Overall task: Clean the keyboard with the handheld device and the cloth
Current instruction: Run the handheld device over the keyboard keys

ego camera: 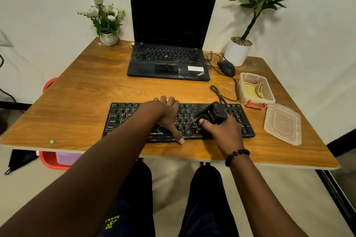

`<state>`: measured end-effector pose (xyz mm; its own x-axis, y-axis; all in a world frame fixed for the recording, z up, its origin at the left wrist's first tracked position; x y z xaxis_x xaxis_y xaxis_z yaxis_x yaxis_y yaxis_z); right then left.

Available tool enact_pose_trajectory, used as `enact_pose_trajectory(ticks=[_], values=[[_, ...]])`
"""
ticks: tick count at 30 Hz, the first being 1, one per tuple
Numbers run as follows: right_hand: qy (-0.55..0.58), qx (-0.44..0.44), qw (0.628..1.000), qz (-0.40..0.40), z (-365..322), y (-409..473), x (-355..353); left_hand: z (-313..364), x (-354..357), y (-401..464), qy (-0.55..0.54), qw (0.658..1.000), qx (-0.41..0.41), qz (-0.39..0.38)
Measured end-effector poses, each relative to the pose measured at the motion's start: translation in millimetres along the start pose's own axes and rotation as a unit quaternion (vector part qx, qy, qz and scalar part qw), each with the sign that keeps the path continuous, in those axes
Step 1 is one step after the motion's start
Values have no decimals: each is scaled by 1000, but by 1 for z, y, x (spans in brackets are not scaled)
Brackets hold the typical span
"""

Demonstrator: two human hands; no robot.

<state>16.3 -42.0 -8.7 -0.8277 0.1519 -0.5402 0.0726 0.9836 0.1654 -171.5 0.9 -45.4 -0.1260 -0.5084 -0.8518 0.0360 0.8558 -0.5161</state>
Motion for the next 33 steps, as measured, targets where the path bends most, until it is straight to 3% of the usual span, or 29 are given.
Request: enact_pose_trajectory(ticks=[5, 7, 9, 12, 16, 19, 23, 28, 31, 33], values=[[-33, -8, 997, 74, -2, 12, -19, 0, 1, 2, -5, 1000, 5, -5], [-55, -22, 998, 18, -7, 6, -5, 0, 1, 3, -1, 1000, 4, -5], [-1, -15, 998, -64, -6, -1, 17, 1, 1, 4, 2, 1000, 4, -6], [46, -12, 996, -75, -3, 0, 20, 0, 2, 5, -6, 1000, 2, -7], [-64, -91, 987, -117, -17, 17, 17, 0, 3, 3, -6, 1000, -1, -8], [-109, -182, 975, -64, -43, 31, 1, 1, 2, 3, -4, 1000, 1, -10], [-96, -220, 950, -201, -45, 27, 17, 1, 2, 4, -1, 1000, 3, -8], [-158, -263, 934, -185, -54, 38, 16, 1, 1, 4, 0, 1000, 2, -9], [-148, -244, 916, -281, -53, 33, 23, 1, 1, 4, -3, 1000, 2, -7], [-222, -274, 886, -302, -57, 34, 26, 1, 1, 3, -1, 1000, 2, -8]])
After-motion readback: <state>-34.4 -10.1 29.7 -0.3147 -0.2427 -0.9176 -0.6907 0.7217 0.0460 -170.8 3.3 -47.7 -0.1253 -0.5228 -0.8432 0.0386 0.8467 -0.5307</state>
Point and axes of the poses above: each hand's wrist, its own y-axis towards the middle knuckle, its own x-axis out of the palm, z = x × y, the point moved 9 cm from there along y, towards the middle knuckle, and after that the axes turned 12 degrees about -x, right-handed, at the moved point
